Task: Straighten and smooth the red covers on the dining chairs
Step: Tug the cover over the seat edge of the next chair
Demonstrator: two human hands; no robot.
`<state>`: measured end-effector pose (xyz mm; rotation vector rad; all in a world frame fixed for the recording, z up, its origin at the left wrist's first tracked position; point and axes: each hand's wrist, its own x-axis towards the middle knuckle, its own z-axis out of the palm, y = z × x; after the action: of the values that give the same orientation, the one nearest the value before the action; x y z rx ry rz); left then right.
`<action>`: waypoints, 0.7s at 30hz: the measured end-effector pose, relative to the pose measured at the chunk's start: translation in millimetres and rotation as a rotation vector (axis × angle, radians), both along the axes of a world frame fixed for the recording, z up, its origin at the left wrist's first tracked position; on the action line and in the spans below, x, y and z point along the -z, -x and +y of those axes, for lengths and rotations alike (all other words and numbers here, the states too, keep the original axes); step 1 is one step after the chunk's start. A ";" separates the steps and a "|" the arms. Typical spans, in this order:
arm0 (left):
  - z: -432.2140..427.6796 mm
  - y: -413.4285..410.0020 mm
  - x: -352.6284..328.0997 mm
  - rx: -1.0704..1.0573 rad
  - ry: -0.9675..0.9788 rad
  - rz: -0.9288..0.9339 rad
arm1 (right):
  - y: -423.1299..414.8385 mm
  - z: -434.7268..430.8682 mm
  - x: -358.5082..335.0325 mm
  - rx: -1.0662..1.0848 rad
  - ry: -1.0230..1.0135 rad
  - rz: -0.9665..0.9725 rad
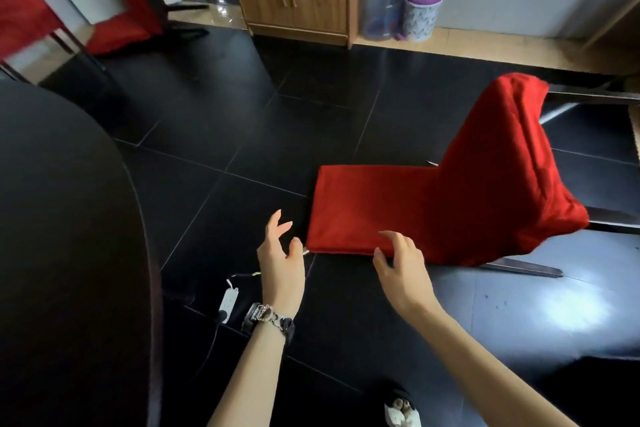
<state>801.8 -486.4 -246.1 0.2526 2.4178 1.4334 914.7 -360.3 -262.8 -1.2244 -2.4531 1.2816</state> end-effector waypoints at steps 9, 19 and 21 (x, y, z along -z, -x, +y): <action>15.2 47.5 7.6 -0.221 -0.072 -0.042 | 67.1 15.2 20.8 -0.087 0.216 0.062; 35.5 91.8 8.5 -0.337 -0.111 -0.040 | 139.6 36.7 34.1 -0.151 0.299 0.057; 35.7 99.6 10.1 -0.348 -0.103 -0.043 | 153.2 37.2 36.5 -0.163 0.297 0.052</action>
<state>702.3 -450.7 -256.2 -0.1850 2.4421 1.6899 761.5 -323.2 -299.4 -1.0473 -2.4331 1.7503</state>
